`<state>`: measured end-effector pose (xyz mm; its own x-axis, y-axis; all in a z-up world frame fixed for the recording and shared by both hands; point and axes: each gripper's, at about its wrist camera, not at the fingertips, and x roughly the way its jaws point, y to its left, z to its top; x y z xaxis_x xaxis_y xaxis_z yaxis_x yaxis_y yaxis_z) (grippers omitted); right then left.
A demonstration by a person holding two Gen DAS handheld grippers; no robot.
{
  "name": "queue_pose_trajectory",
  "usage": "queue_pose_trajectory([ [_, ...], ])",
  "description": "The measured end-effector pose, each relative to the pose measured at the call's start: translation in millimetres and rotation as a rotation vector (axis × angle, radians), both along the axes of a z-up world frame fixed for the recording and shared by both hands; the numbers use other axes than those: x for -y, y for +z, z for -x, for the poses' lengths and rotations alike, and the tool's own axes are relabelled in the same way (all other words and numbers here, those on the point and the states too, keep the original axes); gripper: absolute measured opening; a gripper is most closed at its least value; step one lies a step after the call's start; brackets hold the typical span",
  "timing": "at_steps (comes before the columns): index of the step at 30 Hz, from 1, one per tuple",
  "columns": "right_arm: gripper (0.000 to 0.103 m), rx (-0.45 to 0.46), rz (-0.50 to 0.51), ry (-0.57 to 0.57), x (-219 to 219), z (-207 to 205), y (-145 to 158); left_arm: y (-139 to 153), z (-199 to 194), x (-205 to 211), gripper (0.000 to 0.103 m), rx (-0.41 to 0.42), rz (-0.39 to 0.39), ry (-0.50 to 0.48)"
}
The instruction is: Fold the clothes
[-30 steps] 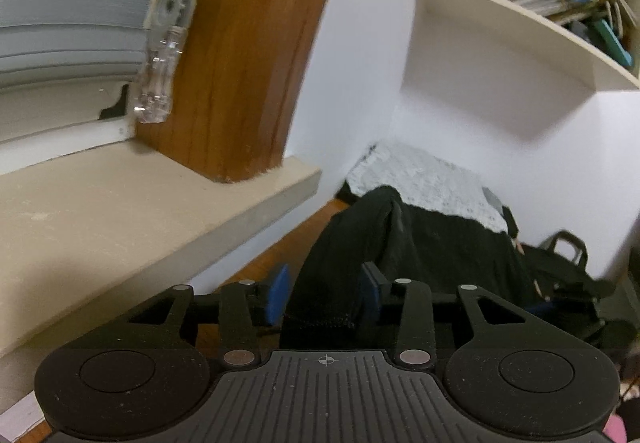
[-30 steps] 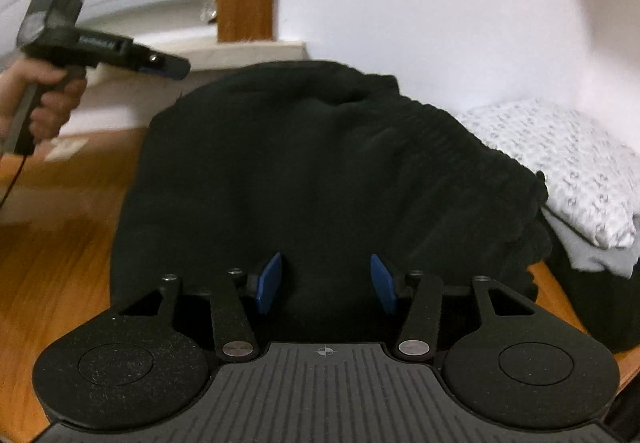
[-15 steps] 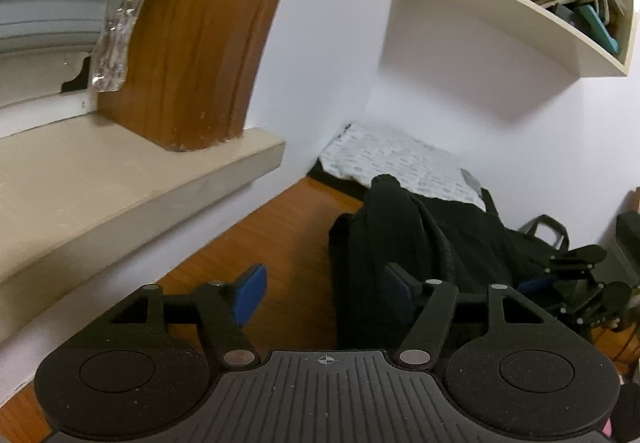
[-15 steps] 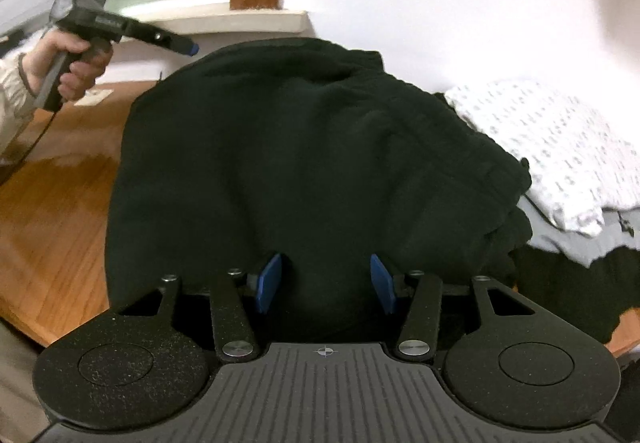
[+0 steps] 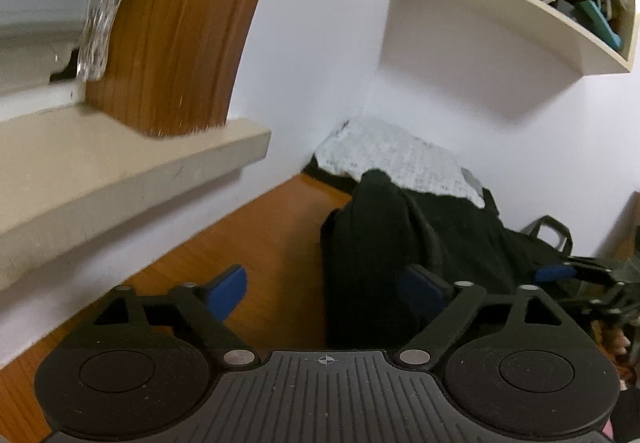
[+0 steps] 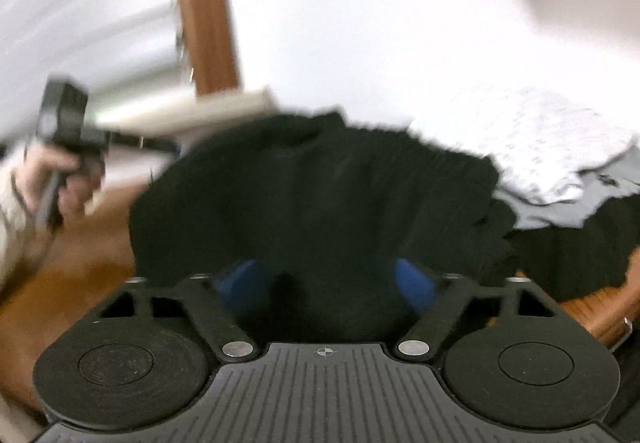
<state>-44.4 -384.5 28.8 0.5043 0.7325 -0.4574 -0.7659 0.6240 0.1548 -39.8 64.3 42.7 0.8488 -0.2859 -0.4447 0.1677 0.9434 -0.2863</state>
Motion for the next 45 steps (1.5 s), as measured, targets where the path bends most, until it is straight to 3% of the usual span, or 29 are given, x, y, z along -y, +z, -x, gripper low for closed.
queue_pose_trajectory([
  [1, 0.096, 0.002, -0.035, -0.027, 7, 5, 1, 2, 1, 1, 0.094, 0.007, -0.002, -0.005],
  [4, 0.096, -0.019, -0.056, -0.111, 21, 8, -4, 6, 4, 5, 0.100, 0.024, -0.008, -0.018],
  [8, 0.096, -0.064, -0.060, -0.329, 33, -4, -13, 7, 5, 8, 0.101, 0.028, -0.015, -0.029],
  [11, 0.096, -0.105, -0.069, -0.392, 33, -20, -17, 8, 4, 8, 0.103, 0.030, -0.019, -0.037],
  [16, 0.100, -0.194, -0.096, -0.342, 24, -47, -26, 8, -3, 2, 0.103, 0.016, -0.002, -0.038],
  [21, 0.101, -0.242, -0.119, -0.326, 26, -63, -36, 1, -39, 5, 0.103, -0.060, -0.021, -0.027],
  [25, 0.098, -0.252, -0.161, -0.315, 31, -72, -39, -3, -62, 6, 0.103, -0.101, 0.034, -0.087],
  [29, 0.095, -0.264, -0.171, -0.277, 29, -74, -43, -2, -71, 11, 0.102, -0.097, 0.045, -0.132],
  [37, 0.095, -0.262, -0.168, -0.235, 22, -78, -49, 16, -65, 10, 0.103, -0.012, 0.099, -0.164],
  [40, 0.095, -0.252, -0.166, -0.226, 19, -79, -50, 19, -70, 21, 0.103, -0.039, 0.044, -0.176],
  [43, 0.093, -0.245, -0.148, -0.223, 15, -80, -49, 10, -87, 33, 0.102, -0.122, -0.025, -0.180],
  [45, 0.088, -0.250, -0.142, -0.234, 14, -83, -48, 0, -100, 34, 0.102, -0.185, -0.029, -0.189],
])
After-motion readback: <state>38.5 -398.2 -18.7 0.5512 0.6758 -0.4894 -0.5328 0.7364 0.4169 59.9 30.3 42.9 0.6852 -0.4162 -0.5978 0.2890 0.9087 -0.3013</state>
